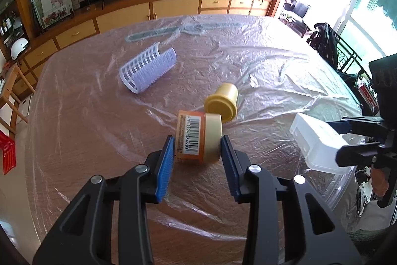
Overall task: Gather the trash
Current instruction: 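Carry the white box and orange-labelled jar with both grippers over the black bin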
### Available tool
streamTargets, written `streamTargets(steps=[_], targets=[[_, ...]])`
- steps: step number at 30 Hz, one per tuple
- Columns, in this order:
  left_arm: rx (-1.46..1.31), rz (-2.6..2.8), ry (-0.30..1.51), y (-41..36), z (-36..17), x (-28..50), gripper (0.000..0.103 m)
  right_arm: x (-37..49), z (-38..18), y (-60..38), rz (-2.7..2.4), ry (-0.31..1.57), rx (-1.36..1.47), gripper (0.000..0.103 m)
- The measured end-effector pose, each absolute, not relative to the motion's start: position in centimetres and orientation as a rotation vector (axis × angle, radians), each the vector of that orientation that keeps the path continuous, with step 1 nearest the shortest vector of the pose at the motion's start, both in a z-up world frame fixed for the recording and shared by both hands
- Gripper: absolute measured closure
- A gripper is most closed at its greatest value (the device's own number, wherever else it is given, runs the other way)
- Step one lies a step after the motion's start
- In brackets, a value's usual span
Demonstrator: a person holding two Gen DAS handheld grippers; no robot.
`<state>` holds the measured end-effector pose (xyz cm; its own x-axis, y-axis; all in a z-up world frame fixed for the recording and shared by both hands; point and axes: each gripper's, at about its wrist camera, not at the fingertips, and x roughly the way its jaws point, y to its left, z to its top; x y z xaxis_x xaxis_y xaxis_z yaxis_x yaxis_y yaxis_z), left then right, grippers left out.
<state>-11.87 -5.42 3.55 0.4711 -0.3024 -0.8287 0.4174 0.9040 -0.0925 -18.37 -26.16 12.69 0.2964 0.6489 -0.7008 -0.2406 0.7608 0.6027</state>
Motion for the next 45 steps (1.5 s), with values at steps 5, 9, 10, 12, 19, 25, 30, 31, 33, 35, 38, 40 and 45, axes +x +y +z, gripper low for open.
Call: streamTargets(steps=[5,9,10,12,19,25,30,31,33,35,38,40,45], targets=[[0.156,-0.434,0.994,-6.4,2.7,-11.9,0.065,-18.8,12.7,-26.4,0.61,1.125,0.432,0.018],[0.127,-0.427,0.986,-6.1,3.0,-12.0,0.065,-18.8,12.9,-26.8,0.606,1.12,0.439,0.018],[0.122,-0.425,0.985,-5.9,3.0,-11.9,0.065,-18.8,13.0,-26.8,0.605,1.119,0.441,0.018],[0.104,-0.425,0.98,-5.5,3.4,-12.1,0.065,-18.8,13.1,-27.0,0.606,1.118,0.454,0.018],[0.074,-0.418,0.975,-4.5,4.1,-13.3,0.065,-19.1,13.0,-27.1,0.618,1.128,0.497,0.018],[0.056,-0.413,0.966,-4.0,4.7,-14.4,0.065,-19.8,13.0,-26.5,0.633,1.134,0.502,0.018],[0.063,-0.417,0.959,-3.9,5.2,-15.5,0.065,-20.2,13.4,-25.9,0.645,1.135,0.489,0.018],[0.064,-0.417,0.957,-3.9,5.3,-15.7,0.065,-20.3,13.5,-25.8,0.646,1.134,0.489,0.018],[0.062,-0.42,0.955,-3.9,5.6,-16.2,0.065,-20.6,13.6,-25.6,0.651,1.132,0.491,0.018],[0.06,-0.424,0.952,-4.0,5.8,-16.7,0.065,-20.8,13.9,-25.4,0.655,1.13,0.488,0.018],[0.06,-0.433,0.946,-4.0,6.3,-17.8,0.065,-21.4,14.3,-25.4,0.665,1.123,0.481,0.018],[0.06,-0.439,0.944,-4.0,6.5,-18.5,0.065,-21.9,14.7,-25.5,0.67,1.119,0.474,0.018],[0.06,-0.456,0.947,-3.9,6.9,-20.7,0.065,-23.3,15.4,-25.9,0.678,1.115,0.458,0.018]])
